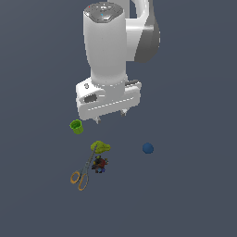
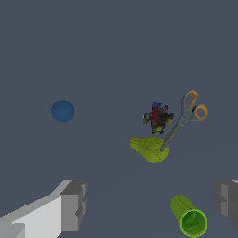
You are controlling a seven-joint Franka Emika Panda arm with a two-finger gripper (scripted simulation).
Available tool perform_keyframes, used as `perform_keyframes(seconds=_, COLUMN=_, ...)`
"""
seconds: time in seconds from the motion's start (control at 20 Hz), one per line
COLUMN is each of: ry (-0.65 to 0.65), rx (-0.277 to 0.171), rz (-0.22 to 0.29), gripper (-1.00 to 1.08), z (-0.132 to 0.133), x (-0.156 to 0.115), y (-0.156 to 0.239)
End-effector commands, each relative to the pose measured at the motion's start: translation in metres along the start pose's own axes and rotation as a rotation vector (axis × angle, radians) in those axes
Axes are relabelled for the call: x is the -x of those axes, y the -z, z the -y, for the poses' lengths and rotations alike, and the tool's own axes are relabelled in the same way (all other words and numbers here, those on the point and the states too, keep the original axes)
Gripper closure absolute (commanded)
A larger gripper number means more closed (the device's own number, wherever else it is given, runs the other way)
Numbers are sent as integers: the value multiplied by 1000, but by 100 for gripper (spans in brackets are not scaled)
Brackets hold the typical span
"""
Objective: Pick up a designated object from a clutter of objects.
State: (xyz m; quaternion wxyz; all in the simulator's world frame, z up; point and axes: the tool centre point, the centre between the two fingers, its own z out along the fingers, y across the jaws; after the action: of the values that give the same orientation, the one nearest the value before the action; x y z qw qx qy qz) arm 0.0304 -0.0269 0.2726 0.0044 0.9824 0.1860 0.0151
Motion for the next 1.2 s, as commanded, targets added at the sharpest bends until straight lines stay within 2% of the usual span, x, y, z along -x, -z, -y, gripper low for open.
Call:
perform_keyframes(seconds=0.0, ry=59, rx=0, rz=2, gripper=-92, z=-5, x=0, y=-11)
perform_keyframes(seconds=1.15, ry=591, rx=-12, rz=16, gripper=-92, z=-42, x=8, y=-113)
